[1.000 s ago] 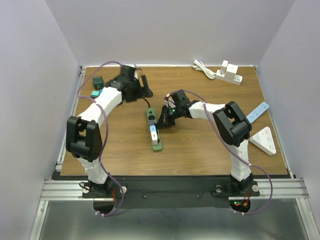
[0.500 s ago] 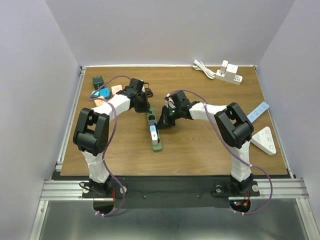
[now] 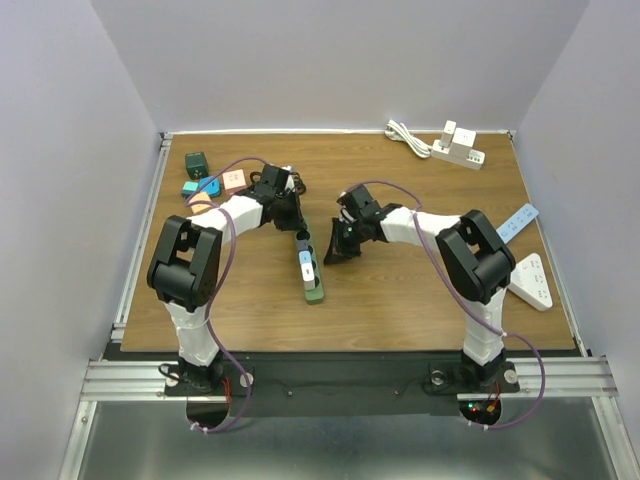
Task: Pull the plug off the socket
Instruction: Remove the plug from the socket.
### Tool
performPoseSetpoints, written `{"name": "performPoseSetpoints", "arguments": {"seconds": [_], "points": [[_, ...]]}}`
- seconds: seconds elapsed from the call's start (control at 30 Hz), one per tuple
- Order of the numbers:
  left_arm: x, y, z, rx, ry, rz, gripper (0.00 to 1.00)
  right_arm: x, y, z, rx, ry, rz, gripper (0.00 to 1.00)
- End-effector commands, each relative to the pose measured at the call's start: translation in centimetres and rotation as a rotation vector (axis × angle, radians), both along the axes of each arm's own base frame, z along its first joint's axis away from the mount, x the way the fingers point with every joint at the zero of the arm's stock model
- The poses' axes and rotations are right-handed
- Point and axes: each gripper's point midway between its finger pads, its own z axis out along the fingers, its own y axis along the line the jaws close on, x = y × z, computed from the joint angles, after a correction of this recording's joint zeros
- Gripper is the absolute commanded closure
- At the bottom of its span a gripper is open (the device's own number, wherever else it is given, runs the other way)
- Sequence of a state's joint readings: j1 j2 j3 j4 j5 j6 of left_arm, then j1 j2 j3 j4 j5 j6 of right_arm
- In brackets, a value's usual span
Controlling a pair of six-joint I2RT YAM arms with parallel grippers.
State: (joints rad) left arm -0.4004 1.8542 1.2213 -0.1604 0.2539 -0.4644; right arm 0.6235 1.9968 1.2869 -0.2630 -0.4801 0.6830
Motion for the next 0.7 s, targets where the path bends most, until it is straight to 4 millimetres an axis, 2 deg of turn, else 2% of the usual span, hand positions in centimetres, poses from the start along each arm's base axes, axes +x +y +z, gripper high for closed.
{"name": "performPoseSetpoints", "arguments": {"seconds": [0.0, 0.07, 0.13, 0.17, 0.23, 0.3, 0.33, 0.4, 0.53, 0.57, 0.67], "points": [[-2.2, 0.4, 0.7, 0.005, -0.003, -0.048, 1.0, -2.3, -7.1, -4.7, -0.395, 0.041, -0.033, 1.0], [-2.5, 0.6, 0.8, 0.005, -0.009, -0.052, 1.0, -1.8, -7.3, -3.3, -0.405, 0.008, -0.036, 0.95], [-3.0, 0.8, 0.7, 0.0, -0.014, -0.054, 1.0, -0.9, -7.7, -1.8, -0.424, -0.047, -0.041, 0.78], [-2.9, 0.7, 0.8, -0.01, -0.029, -0.056, 1.0, -0.4, -7.8, -1.0, -0.437, -0.065, -0.048, 0.77], [-3.4, 0.8, 0.5, -0.016, -0.022, -0.057, 1.0, -0.2, -7.8, 0.0, -0.445, -0.085, -0.039, 0.67], [-3.3, 0.8, 0.7, -0.018, -0.031, -0.048, 1.0, 0.0, -7.6, 1.4, -0.45, -0.11, -0.026, 0.63], [-3.4, 0.9, 1.1, -0.026, -0.043, -0.045, 1.0, -0.1, -7.4, 2.4, -0.444, -0.131, -0.023, 0.57], [-3.1, 0.8, 1.7, -0.036, -0.067, -0.043, 1.0, -0.7, -6.4, 4.3, -0.432, -0.168, 0.003, 0.51], [-2.8, 0.5, 1.9, -0.047, -0.069, -0.048, 1.0, -2.4, -4.5, 6.6, -0.435, -0.213, 0.045, 0.42], [-2.8, 0.4, 1.7, -0.051, -0.064, -0.052, 1.0, -3.5, -3.7, 7.3, -0.438, -0.229, 0.069, 0.41], [-2.9, 0.4, 1.2, -0.049, -0.056, -0.053, 1.0, -4.9, -2.1, 9.0, -0.442, -0.267, 0.083, 0.36]]}}
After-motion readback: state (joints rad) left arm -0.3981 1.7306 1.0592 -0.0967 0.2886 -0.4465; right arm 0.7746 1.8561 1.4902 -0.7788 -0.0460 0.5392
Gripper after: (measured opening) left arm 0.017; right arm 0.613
